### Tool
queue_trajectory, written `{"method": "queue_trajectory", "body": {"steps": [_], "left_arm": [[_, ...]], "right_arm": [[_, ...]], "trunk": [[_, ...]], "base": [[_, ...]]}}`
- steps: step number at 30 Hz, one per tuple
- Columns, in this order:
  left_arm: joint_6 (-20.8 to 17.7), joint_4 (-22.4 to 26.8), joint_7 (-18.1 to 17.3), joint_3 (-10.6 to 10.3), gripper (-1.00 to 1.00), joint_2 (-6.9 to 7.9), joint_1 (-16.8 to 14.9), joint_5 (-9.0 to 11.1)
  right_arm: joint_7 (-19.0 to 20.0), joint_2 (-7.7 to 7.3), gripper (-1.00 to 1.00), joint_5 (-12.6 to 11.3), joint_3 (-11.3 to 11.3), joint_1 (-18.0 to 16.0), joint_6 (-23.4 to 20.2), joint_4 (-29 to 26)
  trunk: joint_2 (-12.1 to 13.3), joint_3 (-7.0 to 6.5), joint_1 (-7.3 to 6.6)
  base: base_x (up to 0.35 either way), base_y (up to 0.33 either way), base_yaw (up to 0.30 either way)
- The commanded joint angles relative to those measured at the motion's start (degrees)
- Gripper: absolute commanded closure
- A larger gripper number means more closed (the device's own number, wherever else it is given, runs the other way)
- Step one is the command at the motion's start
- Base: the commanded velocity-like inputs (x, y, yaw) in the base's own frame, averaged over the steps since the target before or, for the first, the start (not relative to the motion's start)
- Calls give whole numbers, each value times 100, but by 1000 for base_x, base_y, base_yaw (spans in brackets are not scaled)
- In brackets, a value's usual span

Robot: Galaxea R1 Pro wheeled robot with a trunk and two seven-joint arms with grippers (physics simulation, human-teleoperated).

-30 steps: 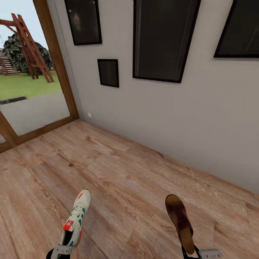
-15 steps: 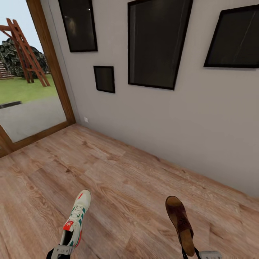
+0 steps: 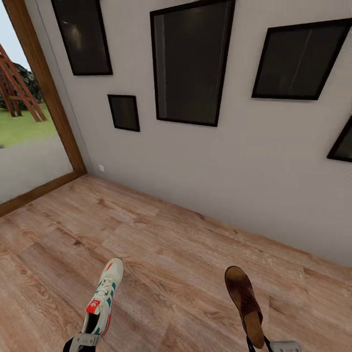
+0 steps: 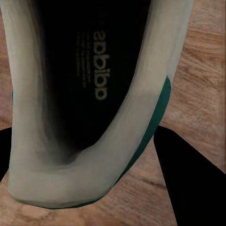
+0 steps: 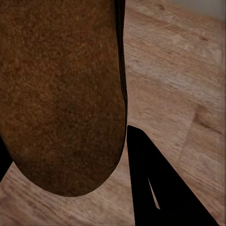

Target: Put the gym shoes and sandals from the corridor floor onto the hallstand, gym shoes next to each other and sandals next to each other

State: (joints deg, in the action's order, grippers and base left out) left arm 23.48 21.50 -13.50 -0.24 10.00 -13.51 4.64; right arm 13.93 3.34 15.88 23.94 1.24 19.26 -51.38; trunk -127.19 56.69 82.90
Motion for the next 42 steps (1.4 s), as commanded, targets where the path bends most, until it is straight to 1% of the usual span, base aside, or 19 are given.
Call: {"method": "queue_trajectory", "body": {"steps": [1, 9, 12, 15, 31, 42], "left_arm": [[7, -6, -48, -2, 100, 2, -2, 46], [7, -6, -55, -2, 100, 2, -2, 50], [7, -6, -56, -2, 100, 2, -2, 58], [10, -6, -56, -2, 100, -2, -2, 62], [16, -5, -92, -3, 100, -16, -2, 58], [16, -7, -82, -7, 100, -21, -2, 60]], "right_arm": [[40, 9, 100, 21, 31, -1, 8, -5], [40, 9, 100, 4, 38, -1, 13, -3], [40, 9, 100, -141, 123, -1, 10, -3], [40, 5, 100, -198, 156, -1, 8, -3], [49, 6, 100, -225, 167, -1, 8, 5], [49, 9, 100, -225, 163, -1, 8, 6]], "trunk": [[0, 3, -1], [0, 3, -1], [0, 3, -1], [0, 3, -1], [0, 3, -1], [0, 3, -1]], "base": [[0, 0, -129], [0, 0, -270], [0, 0, -298], [0, 0, -300], [1, 0, -300], [247, -63, -300]]}}
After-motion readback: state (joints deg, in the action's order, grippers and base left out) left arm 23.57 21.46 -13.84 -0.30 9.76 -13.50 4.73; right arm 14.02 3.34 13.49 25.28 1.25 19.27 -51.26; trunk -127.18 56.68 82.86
